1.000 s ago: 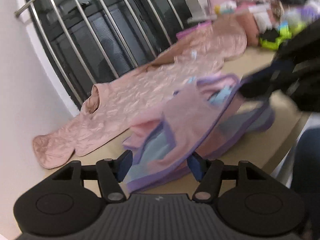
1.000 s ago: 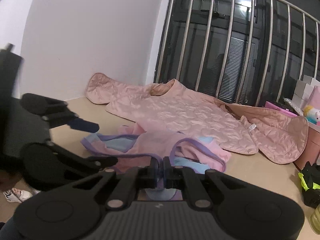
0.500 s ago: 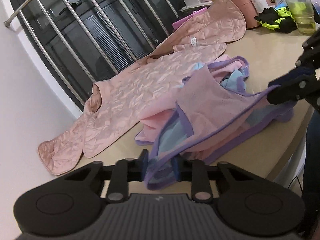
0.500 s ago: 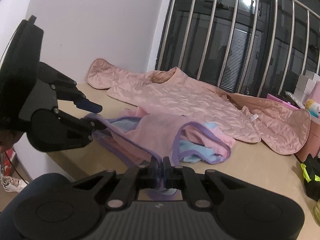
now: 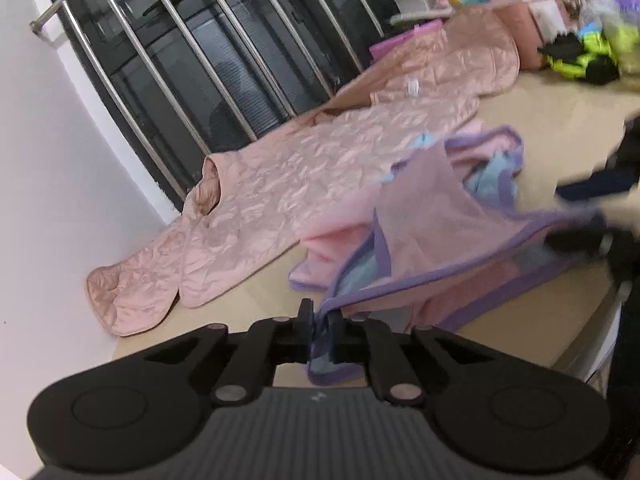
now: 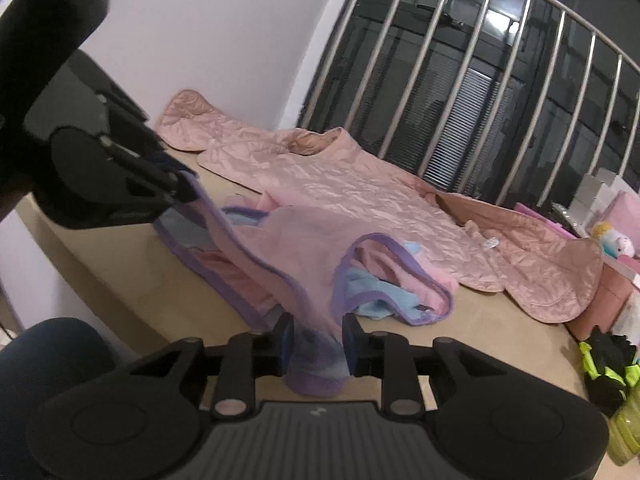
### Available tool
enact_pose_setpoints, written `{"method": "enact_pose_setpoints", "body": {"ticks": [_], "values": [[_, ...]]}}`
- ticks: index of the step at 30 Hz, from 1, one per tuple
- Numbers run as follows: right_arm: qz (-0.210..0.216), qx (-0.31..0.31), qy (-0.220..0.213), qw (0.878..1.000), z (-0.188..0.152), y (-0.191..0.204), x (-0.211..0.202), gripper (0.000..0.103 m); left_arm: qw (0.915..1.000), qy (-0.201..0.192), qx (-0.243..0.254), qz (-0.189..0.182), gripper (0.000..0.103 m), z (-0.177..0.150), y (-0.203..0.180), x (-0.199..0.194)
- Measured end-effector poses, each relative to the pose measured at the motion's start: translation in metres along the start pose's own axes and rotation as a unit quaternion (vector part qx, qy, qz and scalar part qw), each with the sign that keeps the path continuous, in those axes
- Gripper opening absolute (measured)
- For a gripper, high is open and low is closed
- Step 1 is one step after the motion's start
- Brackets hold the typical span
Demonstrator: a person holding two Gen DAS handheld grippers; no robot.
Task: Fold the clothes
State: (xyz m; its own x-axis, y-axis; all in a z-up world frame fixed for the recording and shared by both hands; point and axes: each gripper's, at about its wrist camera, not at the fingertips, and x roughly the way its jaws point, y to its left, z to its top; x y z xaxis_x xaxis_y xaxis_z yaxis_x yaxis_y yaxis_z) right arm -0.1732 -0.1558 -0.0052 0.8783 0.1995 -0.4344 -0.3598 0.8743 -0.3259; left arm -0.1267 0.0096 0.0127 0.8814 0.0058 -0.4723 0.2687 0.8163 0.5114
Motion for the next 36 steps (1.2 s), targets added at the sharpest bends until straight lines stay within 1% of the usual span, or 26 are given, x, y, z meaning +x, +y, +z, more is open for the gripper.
{"method": "enact_pose_setpoints", "body": {"ticks": [3,8,10,12,13,14,15,16,18,21,22,25,27,28,29,30,32,33,36], "values": [[-0.009,0.007,0.006,1.0,-0.002,-0.006,0.0,0.024,1.0,0.008,0.002,-0.003,0.009,-0.003,-0.003,0.002],[-0.024,0.012,0.011,1.0,-0.005,-0.011,-0.003,0.025,0.9999,0.009,-0.001,0.012,0.009,-0.003,-0.002,0.0],[-0.028,0.009,0.008,1.0,-0.003,-0.013,-0.009,0.026,0.9998,0.002,-0.005,0.017,0.009,0.001,0.0,-0.007],[-0.033,0.003,0.001,0.999,0.001,-0.014,-0.021,0.026,0.9997,-0.017,-0.014,0.014,0.009,0.007,0.004,-0.024],[-0.04,0.001,-0.009,0.999,0.004,-0.013,-0.029,0.033,0.9995,-0.024,-0.017,0.014,0.009,0.01,0.005,-0.029],[-0.047,-0.001,-0.018,0.999,0.006,-0.013,-0.037,0.045,0.9993,-0.03,-0.018,0.013,0.009,0.013,0.006,-0.033],[-0.052,-0.003,-0.024,0.998,0.007,-0.014,-0.043,0.049,0.9994,-0.029,-0.015,0.014,0.009,0.014,0.006,-0.031],[-0.055,-0.006,-0.028,0.998,0.008,-0.014,-0.048,0.052,0.9995,-0.025,-0.012,0.017,0.009,0.013,0.005,-0.028],[-0.061,-0.011,-0.027,0.998,0.007,-0.015,-0.051,0.052,0.9997,-0.013,-0.003,0.02,0.009,0.01,0.001,-0.02],[-0.072,-0.015,-0.015,0.997,0.002,-0.015,-0.047,0.052,0.9999,-0.012,-0.002,0.011,0.009,0.007,-0.003,-0.019],[-0.072,-0.016,-0.006,0.997,0.001,-0.014,-0.043,0.052,0.9998,-0.014,-0.002,0.011,0.009,0.008,-0.003,-0.02],[-0.029,-0.009,-0.007,1.0,-0.001,-0.008,-0.045,0.052,0.9998,-0.018,0.0,0.013,0.009,0.009,-0.002,-0.021],[0.012,-0.012,-0.022,1.0,-0.001,0.002,-0.05,0.049,0.9997,-0.019,-0.001,0.014,0.009,0.011,0.001,-0.022],[0.018,-0.019,-0.023,0.999,-0.002,0.007,-0.049,0.046,0.9997,-0.02,-0.004,0.013,0.009,0.012,0.002,-0.023],[0.019,-0.028,-0.022,0.999,-0.003,0.012,-0.046,0.039,0.9997,-0.021,-0.007,0.012,0.009,0.013,0.004,-0.023],[0.021,-0.037,-0.021,0.999,-0.004,0.016,-0.044,0.035,0.9997,-0.021,-0.009,0.011,0.009,0.013,0.004,-0.023],[0.024,-0.055,-0.018,0.998,-0.006,0.026,-0.038,0.023,0.9997,-0.022,-0.008,0.013,0.009,0.013,0.004,-0.023],[0.026,-0.064,-0.017,0.997,-0.007,0.03,-0.036,0.022,0.9997,-0.022,-0.007,0.013,0.009,0.013,0.004,-0.023],[0.016,-0.065,-0.006,0.998,-0.008,0.031,-0.025,0.008,0.9997,-0.02,-0.005,0.013,0.009,0.012,0.003,-0.024]]}}
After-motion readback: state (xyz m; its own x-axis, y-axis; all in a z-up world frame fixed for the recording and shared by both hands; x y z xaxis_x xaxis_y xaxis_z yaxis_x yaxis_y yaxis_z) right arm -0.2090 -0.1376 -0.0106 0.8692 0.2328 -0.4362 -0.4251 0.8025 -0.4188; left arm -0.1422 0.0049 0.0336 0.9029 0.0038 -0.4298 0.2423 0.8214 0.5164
